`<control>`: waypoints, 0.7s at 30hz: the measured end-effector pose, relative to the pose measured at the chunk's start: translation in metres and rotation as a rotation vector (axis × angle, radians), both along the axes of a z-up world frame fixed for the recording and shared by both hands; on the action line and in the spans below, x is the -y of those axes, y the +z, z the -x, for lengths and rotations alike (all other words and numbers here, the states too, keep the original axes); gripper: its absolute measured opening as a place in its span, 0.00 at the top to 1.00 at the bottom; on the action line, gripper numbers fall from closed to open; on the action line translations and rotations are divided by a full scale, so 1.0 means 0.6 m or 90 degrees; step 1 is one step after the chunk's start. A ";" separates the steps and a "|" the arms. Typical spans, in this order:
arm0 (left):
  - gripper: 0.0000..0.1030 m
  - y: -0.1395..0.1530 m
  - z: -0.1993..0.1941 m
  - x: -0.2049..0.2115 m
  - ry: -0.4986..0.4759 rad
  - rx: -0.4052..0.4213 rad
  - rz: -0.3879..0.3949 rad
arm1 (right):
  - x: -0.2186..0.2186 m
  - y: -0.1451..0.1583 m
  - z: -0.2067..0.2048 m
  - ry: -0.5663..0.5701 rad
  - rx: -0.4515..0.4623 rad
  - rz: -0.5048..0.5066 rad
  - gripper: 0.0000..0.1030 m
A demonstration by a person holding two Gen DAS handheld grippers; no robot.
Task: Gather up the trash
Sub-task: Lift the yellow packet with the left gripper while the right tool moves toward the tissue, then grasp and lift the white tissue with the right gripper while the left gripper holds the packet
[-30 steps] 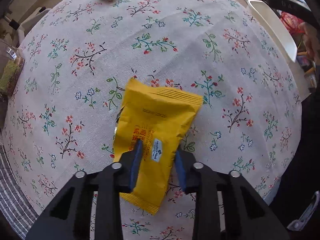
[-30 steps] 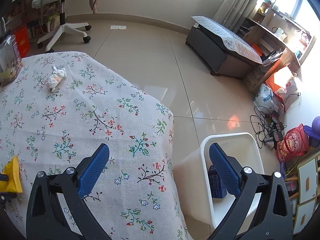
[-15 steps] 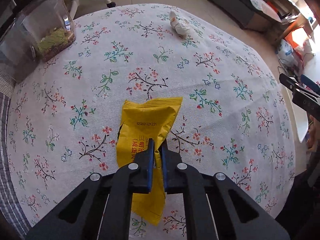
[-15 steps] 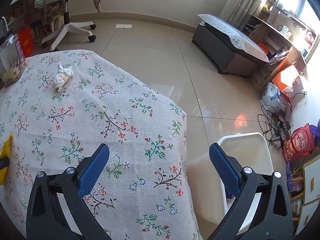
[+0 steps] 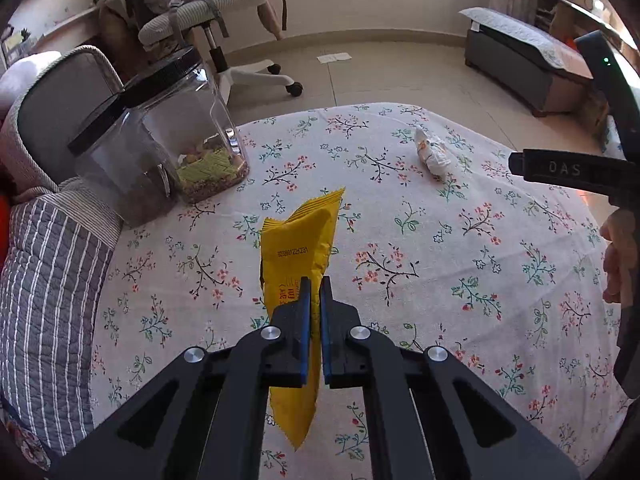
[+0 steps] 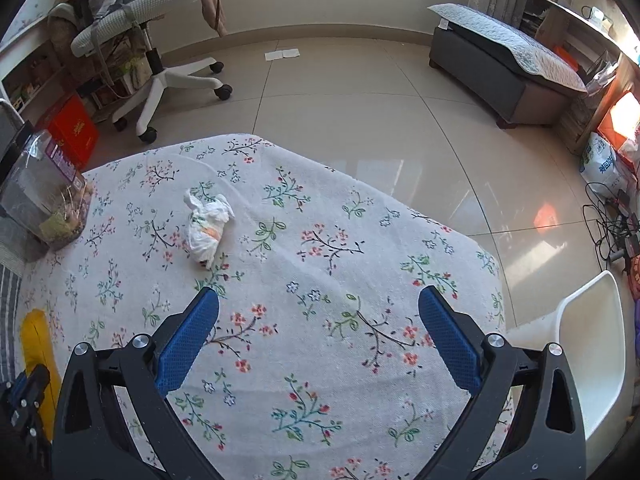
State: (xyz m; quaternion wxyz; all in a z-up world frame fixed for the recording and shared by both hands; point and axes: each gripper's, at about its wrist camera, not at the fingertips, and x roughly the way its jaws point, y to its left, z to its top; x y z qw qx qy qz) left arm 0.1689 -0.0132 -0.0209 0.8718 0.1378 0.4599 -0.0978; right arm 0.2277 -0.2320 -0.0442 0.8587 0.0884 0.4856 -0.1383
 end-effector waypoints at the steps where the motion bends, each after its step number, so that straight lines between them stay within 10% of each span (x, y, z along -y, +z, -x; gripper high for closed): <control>1: 0.96 -0.002 -0.010 0.001 0.005 0.004 0.007 | -0.008 -0.002 -0.015 0.000 -0.001 -0.002 0.07; 13: 0.96 0.024 -0.055 -0.042 0.069 0.021 0.051 | -0.077 -0.059 -0.120 0.014 -0.065 -0.018 0.32; 21: 0.96 0.033 -0.063 -0.056 0.088 0.021 0.071 | -0.104 -0.076 -0.124 0.042 -0.077 -0.003 0.73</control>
